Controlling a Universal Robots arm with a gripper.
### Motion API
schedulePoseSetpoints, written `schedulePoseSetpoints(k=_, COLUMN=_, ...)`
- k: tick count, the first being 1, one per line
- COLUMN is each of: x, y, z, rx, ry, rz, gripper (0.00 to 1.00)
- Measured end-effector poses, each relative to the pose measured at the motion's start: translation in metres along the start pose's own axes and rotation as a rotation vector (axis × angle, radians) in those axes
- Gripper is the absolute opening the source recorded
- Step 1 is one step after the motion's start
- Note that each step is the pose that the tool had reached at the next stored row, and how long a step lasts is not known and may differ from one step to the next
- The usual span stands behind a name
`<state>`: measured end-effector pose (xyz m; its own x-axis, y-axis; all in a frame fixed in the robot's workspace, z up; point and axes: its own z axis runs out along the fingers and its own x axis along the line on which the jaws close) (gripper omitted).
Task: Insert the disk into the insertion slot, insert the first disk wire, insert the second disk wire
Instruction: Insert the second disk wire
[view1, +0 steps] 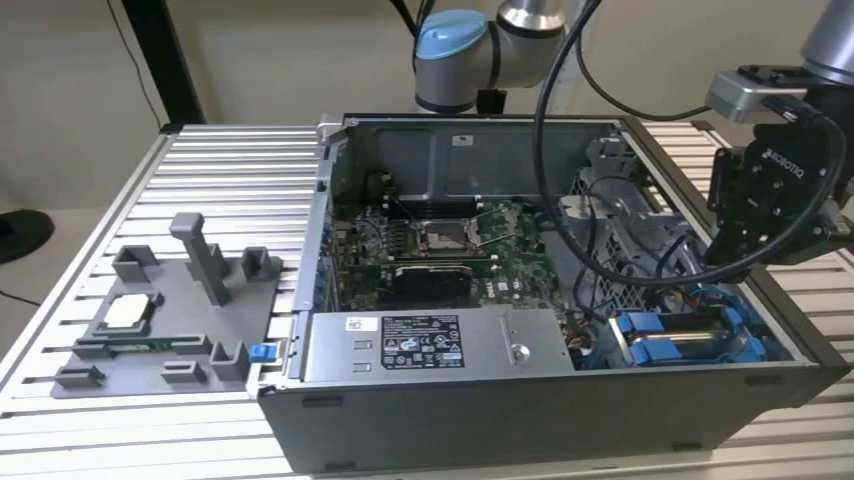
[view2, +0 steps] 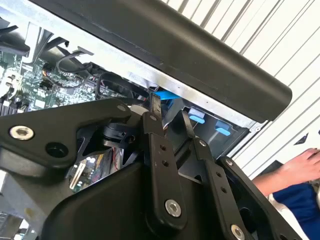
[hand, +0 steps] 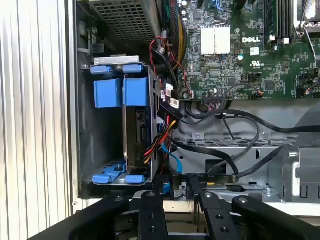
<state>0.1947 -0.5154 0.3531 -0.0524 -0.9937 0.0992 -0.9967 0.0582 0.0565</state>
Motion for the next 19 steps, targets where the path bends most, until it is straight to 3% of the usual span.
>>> schedulePoseSetpoints(k=11, x=-0.0001, y=0.0007, z=0.001, rx=-0.0013, ry=-0.0006, rz=0.012, gripper=1.0)
schedulePoseSetpoints(k=12, x=-0.0001, y=0.0007, z=0.0011, rx=-0.0014, ry=-0.0008, rz=0.012, gripper=0.0)
schedulePoseSetpoints(k=19, x=-0.0002, y=0.0007, z=0.001, rx=-0.0015, ry=-0.0009, rz=0.013, gripper=0.0)
